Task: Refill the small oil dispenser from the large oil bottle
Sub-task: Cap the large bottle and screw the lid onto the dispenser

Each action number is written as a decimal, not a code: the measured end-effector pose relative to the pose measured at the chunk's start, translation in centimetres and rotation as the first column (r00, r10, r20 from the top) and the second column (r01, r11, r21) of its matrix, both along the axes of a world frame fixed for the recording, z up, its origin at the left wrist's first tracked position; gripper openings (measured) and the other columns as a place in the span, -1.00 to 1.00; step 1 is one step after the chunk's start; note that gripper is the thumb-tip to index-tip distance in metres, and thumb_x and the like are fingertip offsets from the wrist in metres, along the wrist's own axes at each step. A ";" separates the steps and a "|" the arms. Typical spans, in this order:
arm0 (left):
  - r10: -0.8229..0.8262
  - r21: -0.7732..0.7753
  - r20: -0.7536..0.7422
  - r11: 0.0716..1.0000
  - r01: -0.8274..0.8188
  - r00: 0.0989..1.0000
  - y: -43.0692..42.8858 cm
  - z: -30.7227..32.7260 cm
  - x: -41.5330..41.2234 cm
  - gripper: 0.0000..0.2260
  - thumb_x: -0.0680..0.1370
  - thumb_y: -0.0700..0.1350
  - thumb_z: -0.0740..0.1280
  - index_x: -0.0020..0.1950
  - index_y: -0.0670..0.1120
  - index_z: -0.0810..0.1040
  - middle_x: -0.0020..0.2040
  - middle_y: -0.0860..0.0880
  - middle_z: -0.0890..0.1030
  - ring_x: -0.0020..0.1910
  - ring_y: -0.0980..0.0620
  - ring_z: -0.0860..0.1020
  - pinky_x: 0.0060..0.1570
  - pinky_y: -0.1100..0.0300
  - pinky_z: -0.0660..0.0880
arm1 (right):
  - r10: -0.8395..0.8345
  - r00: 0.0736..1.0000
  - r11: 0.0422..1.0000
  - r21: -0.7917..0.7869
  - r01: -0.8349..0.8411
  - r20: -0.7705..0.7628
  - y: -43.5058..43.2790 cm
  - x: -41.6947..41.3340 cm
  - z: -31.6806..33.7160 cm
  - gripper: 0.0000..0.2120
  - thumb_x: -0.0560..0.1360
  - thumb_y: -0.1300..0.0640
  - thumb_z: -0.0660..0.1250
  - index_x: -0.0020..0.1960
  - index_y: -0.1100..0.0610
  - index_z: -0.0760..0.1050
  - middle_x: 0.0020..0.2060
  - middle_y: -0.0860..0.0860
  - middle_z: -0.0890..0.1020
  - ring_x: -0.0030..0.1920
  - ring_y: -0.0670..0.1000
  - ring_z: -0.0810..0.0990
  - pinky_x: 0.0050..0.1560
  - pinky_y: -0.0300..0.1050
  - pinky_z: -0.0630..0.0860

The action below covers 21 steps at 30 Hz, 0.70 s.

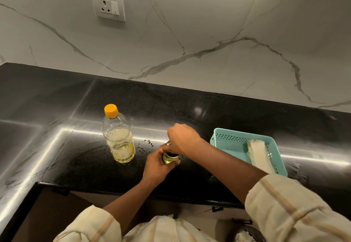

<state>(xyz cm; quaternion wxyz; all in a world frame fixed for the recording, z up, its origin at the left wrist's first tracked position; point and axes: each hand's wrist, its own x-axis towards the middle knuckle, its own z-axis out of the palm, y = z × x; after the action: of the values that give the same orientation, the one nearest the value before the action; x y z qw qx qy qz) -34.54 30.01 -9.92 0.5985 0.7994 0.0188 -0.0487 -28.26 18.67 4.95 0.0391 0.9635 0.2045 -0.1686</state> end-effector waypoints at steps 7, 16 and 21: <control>0.006 0.042 0.010 0.999 -0.007 1.000 -0.1 -0.3 0.0 -0.62 0.44 -0.03 0.66 0.16 0.21 0.61 0.02 0.26 0.75 0.03 0.26 0.71 0.06 0.12 0.67 | 0.154 0.986 0.987 -0.024 -0.156 -0.064 -0.2 -0.3 0.9 -0.84 0.46 0.22 0.49 -0.19 0.18 0.52 -0.32 0.06 0.49 -0.31 0.12 0.54 -0.47 -0.14 0.25; 0.044 0.080 0.039 0.996 -0.047 0.998 -0.6 -0.7 -0.4 -0.57 0.44 -0.18 0.64 0.26 0.04 0.63 -0.04 0.20 0.73 0.01 0.14 0.72 -0.07 0.20 0.61 | -0.143 0.990 0.978 0.150 0.143 -0.012 0.4 -1.9 0.0 -0.65 0.50 0.06 0.54 -0.23 0.18 0.41 -0.33 0.10 0.49 -0.16 0.18 0.63 -0.26 -0.05 0.38; 0.015 -0.007 0.025 1.000 -0.014 1.000 -0.4 -1.0 -0.4 -0.46 0.43 -0.04 0.68 0.37 0.07 0.61 0.16 0.13 0.75 0.20 0.16 0.69 0.25 0.08 0.60 | -0.443 0.890 0.792 0.417 0.445 -0.107 -8.3 -2.0 1.3 -0.38 0.47 -0.35 0.48 0.19 0.19 0.67 0.01 0.14 0.74 -0.04 0.11 0.72 0.00 0.02 0.68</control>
<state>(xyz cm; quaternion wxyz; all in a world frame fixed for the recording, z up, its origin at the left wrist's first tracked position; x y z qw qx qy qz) -34.95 29.60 -10.93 0.6017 0.7978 0.0168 -0.0342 -30.24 10.36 6.25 -0.2155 0.9684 0.0048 -0.1255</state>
